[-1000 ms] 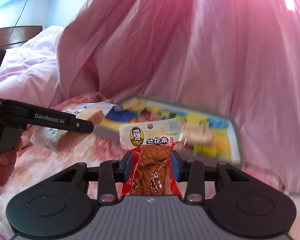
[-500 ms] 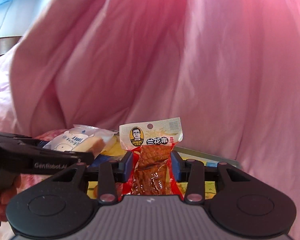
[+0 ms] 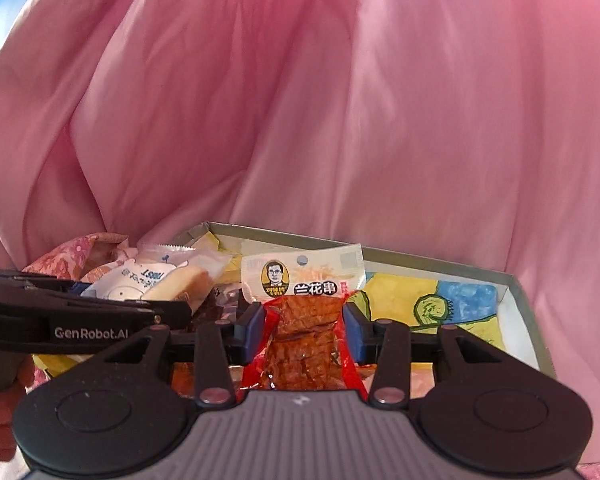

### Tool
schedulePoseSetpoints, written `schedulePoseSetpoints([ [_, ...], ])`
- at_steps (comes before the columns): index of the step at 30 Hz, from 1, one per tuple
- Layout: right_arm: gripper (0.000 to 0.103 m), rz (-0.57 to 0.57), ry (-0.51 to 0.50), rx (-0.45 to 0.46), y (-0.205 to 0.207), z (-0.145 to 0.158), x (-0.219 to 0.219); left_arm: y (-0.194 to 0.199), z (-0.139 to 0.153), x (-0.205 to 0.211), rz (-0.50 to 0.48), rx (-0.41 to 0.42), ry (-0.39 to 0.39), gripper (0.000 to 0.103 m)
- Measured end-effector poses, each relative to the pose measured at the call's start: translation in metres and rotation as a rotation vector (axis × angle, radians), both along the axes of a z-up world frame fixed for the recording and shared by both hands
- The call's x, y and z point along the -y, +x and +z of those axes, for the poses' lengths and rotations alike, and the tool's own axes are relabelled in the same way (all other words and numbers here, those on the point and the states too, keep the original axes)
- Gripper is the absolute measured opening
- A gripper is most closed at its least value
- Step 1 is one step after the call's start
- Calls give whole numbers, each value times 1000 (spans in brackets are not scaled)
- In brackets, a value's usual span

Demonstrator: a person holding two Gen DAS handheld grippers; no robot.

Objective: Organize snacks
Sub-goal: 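Lower both packs into the tray and open both tools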

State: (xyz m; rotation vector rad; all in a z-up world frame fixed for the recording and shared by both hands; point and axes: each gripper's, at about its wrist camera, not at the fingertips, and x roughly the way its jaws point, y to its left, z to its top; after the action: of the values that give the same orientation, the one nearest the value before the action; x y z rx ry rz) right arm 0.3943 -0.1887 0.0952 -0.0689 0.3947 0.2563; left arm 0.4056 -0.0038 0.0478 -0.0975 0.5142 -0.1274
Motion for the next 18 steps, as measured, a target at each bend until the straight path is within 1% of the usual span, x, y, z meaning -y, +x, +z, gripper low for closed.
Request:
schedulePoseSetpoints([
  [2, 53, -2, 15, -5, -1, 0, 4, 0, 1, -1, 2, -10, -15, 69],
  [6, 56, -10, 34, 6, -2, 3, 9, -1, 5, -5, 18, 11, -25, 77],
  [8, 63, -11, 45, 20, -4, 6, 10, -5, 9, -5, 27, 40, -24, 81],
  [9, 66, -14, 47, 30, -6, 8, 11, -7, 11, -5, 32, 50, -26, 84],
  [11, 74, -21, 48, 47, -10, 13, 13, -11, 17, -6, 35, 80, -32, 85],
  [14, 82, -40, 56, 74, -18, 19, 19, -19, 24, -7, 50, 114, -40, 90],
  [16, 84, -49, 64, 90, -23, 24, 23, -24, 29, -8, 67, 134, -50, 93],
  [18, 89, -61, 72, 105, -29, 28, 27, -32, 33, -9, 79, 160, -61, 94],
])
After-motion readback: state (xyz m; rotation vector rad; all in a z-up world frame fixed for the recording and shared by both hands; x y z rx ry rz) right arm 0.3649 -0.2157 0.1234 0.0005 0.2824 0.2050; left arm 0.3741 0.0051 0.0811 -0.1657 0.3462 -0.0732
